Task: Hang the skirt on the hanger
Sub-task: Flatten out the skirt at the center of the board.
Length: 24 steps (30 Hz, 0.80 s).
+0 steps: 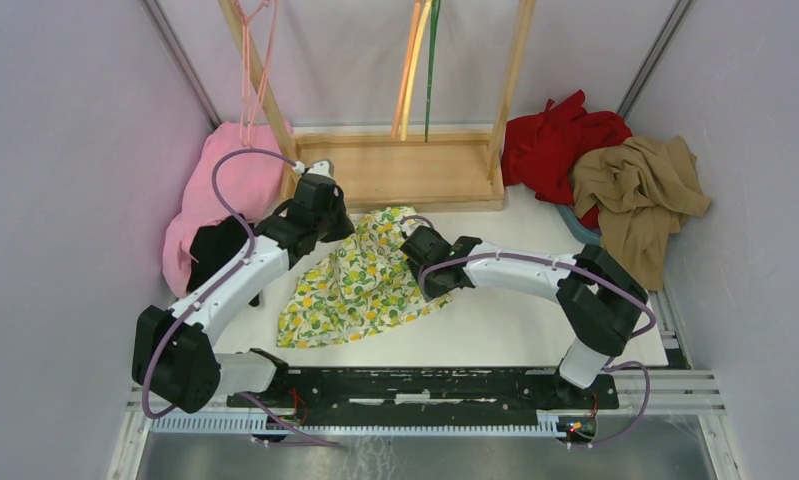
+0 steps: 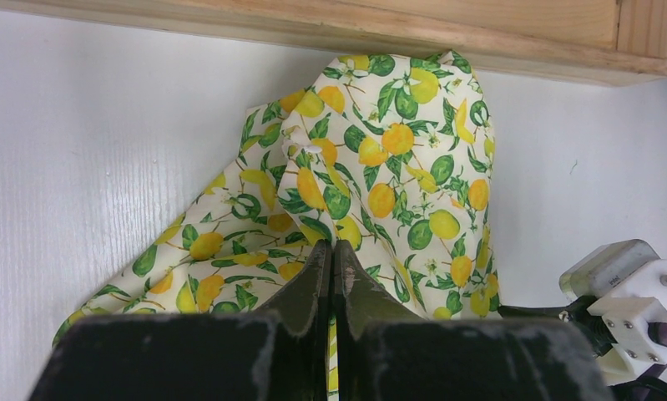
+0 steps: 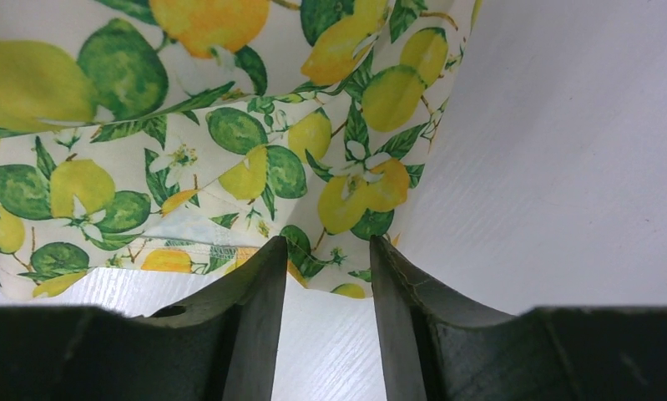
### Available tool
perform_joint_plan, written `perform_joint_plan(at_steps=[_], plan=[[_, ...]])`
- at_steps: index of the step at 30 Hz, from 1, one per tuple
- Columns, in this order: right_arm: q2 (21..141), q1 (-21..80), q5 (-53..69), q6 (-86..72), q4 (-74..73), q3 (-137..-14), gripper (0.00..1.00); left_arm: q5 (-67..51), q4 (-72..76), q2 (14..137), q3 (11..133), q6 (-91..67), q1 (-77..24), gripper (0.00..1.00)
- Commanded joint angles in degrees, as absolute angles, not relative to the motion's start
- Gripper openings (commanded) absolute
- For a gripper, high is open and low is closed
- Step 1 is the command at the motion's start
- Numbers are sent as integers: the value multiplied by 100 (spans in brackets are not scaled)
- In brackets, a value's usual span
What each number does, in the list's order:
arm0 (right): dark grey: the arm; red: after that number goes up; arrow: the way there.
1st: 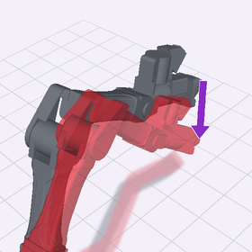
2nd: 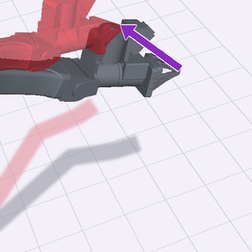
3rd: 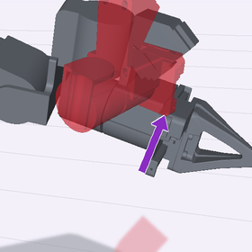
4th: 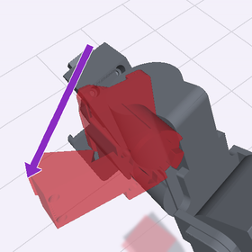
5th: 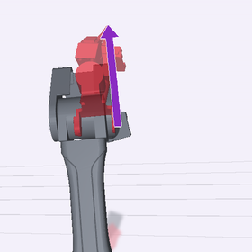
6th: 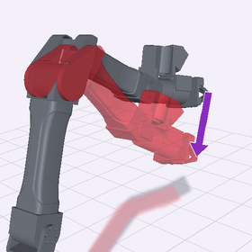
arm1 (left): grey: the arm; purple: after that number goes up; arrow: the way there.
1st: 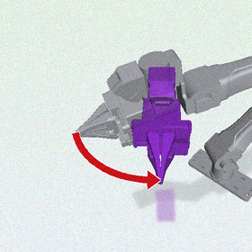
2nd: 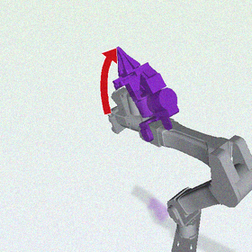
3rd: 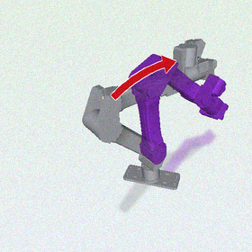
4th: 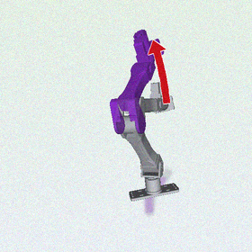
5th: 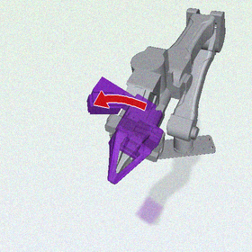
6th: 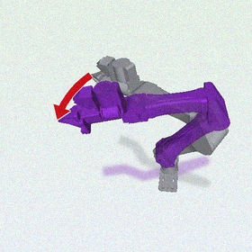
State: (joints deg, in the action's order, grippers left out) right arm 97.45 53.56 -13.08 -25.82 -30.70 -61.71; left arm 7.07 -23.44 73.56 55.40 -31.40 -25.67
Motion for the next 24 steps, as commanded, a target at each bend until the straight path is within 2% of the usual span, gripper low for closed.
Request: perform_joint_plan(at_steps=[1, 10, 12, 16, 24], plan=[[9820, 5410, -1354, -2693, -2989, -6348, 46, 628, -2092, 7359, 5588, -2909, -2540, 6], [9827, 5406, -1358, -2725, -2951, -6341, 28, 625, -2101, 7323, 5572, -2891, -2522, 6], [9788, 5408, -1342, -2725, -2953, -6331, 22, 624, -2101, 7321, 5574, -2896, -2514, 6], [9678, 5409, -1319, -2717, -2979, -6305, 2, 616, -2101, 7321, 5563, -2892, -2506, 6], [9064, 5357, -1384, -2677, -3183, -6099, 1, 658, -2118, 7314, 5524, -2857, -2462, 6]])
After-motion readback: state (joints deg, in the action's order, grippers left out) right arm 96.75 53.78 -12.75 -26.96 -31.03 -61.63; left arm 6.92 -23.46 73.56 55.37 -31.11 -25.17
